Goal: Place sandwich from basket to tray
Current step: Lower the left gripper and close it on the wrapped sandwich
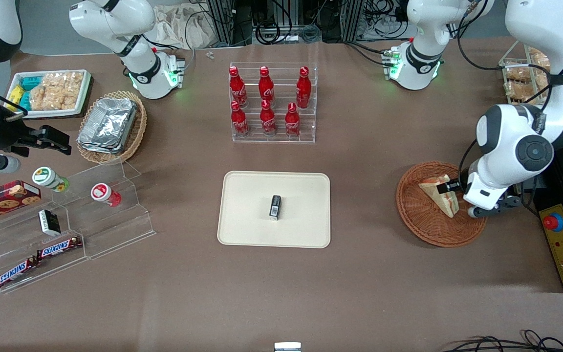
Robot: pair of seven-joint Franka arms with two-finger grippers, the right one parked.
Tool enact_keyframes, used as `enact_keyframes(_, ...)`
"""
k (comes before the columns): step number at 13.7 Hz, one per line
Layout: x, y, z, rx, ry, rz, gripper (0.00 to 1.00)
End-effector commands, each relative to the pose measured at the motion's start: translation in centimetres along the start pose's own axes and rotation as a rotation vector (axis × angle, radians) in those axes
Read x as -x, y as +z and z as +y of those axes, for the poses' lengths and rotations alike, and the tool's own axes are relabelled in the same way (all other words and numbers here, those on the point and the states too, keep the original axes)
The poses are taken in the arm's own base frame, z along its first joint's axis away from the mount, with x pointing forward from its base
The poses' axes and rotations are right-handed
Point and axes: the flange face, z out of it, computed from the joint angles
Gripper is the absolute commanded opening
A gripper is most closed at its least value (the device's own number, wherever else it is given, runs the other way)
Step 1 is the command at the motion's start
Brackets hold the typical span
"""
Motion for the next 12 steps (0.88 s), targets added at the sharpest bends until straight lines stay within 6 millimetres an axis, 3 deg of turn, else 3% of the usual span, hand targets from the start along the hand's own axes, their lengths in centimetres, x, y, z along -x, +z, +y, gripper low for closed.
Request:
enact_keyframes(1, 0.0, 1.5, 0.0, 0.017, -0.076, 0.017, 0.90)
enact_keyframes(9, -0.3, 6.0, 0.4, 0.034, -0.133, 0.007, 0.90)
enact_keyframes(11, -0.5, 6.2, 0.4, 0.034, -0.144, 0.005, 0.77)
enact_keyframes(12, -0.8, 5.7, 0.5, 0.038, -0.169, 0.013, 0.57)
